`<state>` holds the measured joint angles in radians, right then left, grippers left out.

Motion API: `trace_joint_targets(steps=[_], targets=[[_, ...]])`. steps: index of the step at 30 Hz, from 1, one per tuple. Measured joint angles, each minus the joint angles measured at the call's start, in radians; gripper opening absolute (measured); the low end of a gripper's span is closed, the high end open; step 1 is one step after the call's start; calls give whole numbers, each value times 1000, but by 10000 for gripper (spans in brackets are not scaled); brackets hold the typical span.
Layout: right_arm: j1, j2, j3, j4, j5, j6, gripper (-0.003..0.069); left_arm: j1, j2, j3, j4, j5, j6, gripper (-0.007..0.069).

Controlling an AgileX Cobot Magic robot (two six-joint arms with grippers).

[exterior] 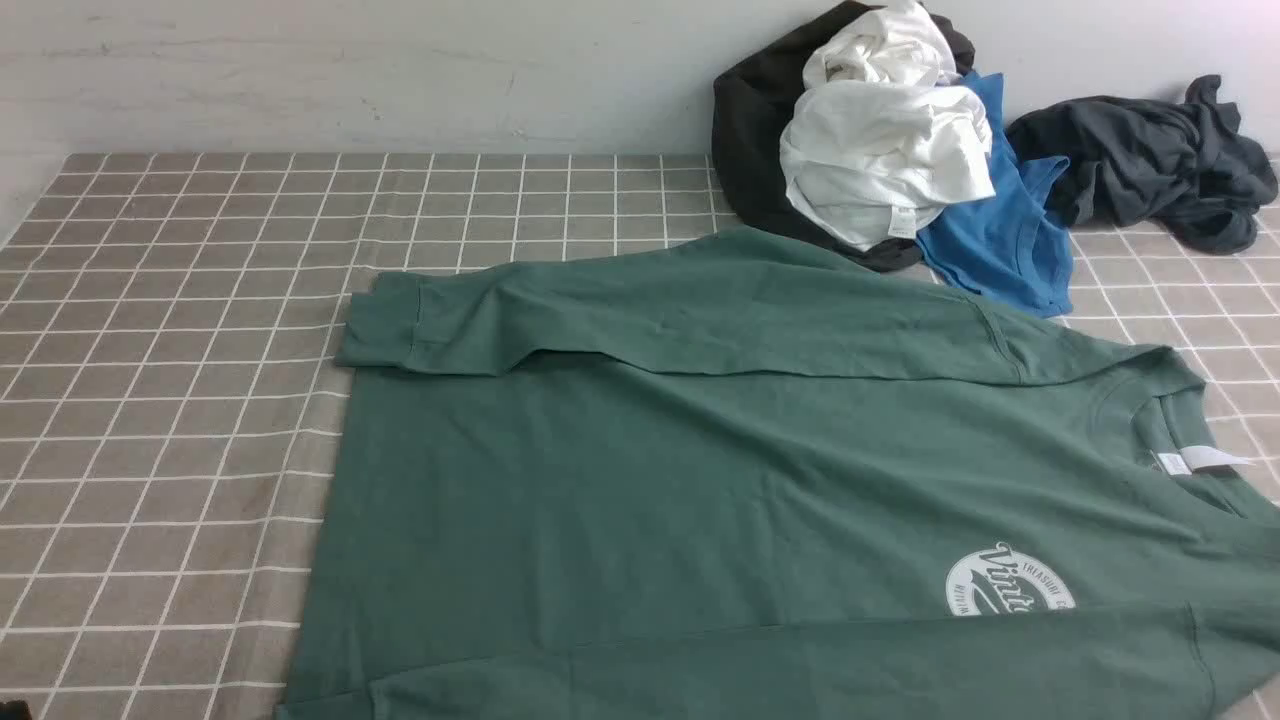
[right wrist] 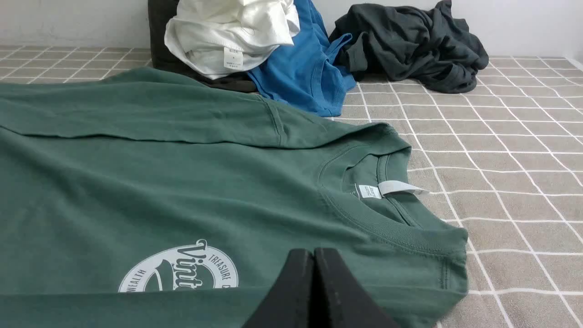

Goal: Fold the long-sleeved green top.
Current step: Use the left arm to clamp the cuff closest to it

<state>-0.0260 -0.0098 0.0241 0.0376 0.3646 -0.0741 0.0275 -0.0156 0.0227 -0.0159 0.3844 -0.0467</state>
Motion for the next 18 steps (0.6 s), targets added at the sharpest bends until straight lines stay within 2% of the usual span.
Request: trace_joint_targets(steps=[18], targets=[[0,0,0,0,0,-7,-13,0,0,0,0,0,0,-7]])
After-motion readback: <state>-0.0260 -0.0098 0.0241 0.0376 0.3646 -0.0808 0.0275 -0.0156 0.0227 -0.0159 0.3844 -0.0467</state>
